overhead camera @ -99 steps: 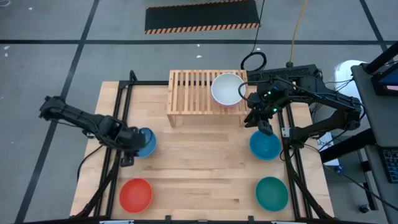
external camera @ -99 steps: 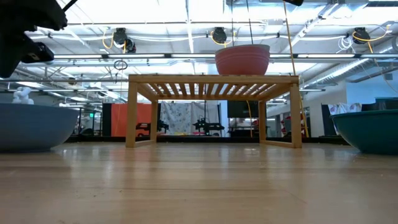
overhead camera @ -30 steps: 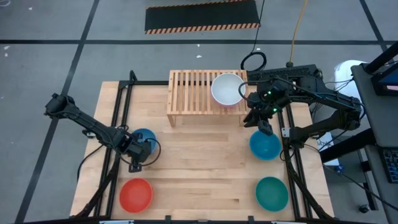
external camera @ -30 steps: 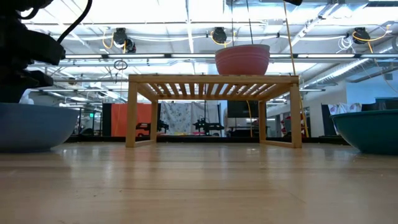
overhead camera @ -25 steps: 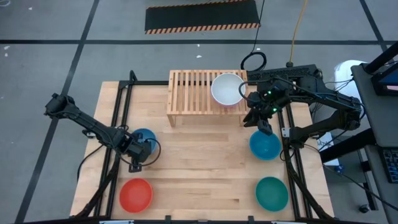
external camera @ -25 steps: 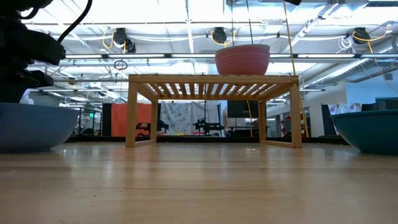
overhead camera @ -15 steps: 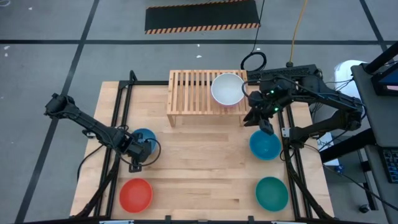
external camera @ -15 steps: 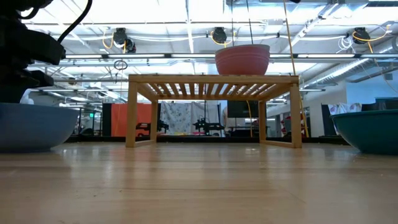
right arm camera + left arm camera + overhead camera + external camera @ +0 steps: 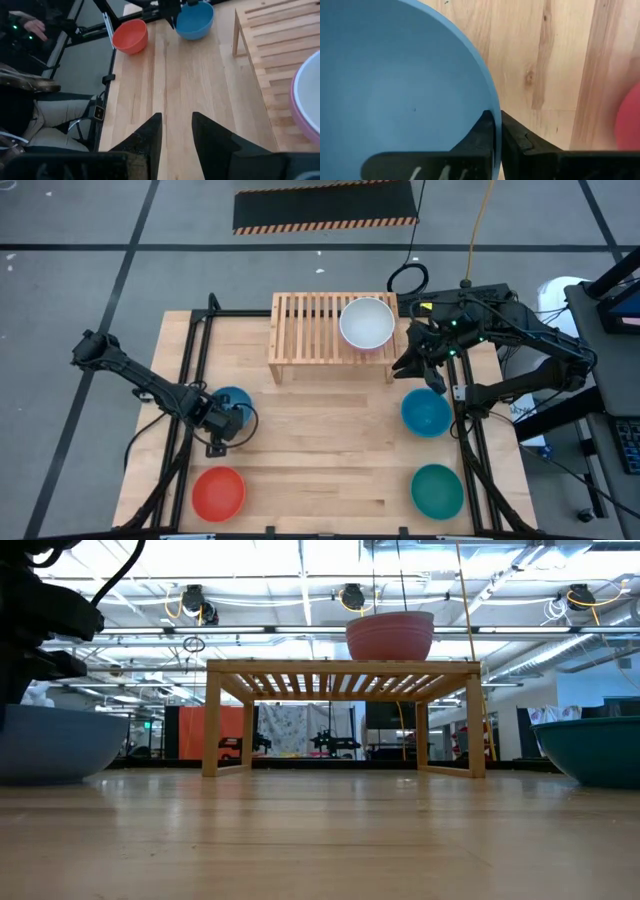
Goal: Place and stack bowls onto a shelf
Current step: Put the light blue bowl on the shelf
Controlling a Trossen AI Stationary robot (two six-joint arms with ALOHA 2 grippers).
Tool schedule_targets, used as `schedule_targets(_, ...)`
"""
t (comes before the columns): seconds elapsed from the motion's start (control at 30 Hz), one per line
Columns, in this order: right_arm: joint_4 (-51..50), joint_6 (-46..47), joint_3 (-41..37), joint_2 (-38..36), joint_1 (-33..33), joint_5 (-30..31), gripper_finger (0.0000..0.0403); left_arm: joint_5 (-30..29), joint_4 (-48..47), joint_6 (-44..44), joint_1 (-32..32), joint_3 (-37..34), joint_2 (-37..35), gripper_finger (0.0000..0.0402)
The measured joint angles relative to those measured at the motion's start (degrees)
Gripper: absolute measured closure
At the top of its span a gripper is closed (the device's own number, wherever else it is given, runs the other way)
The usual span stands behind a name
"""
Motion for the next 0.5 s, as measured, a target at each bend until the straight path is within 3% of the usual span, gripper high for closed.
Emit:
schedule_targets(0.23, 0.4, 0.0, 0.0, 0.0, 0.0, 0.0, 0.0301, 0.1, -0.6, 0.5, 0.0, 0.2, 0.0, 0.0392)
schedule_targets(0.5, 0.4, 0.0, 0.0, 0.0, 0.0, 0.0, 0.0301, 1.4, -13.9, 1.2, 0.0, 9.4, 0.1, 0.0394)
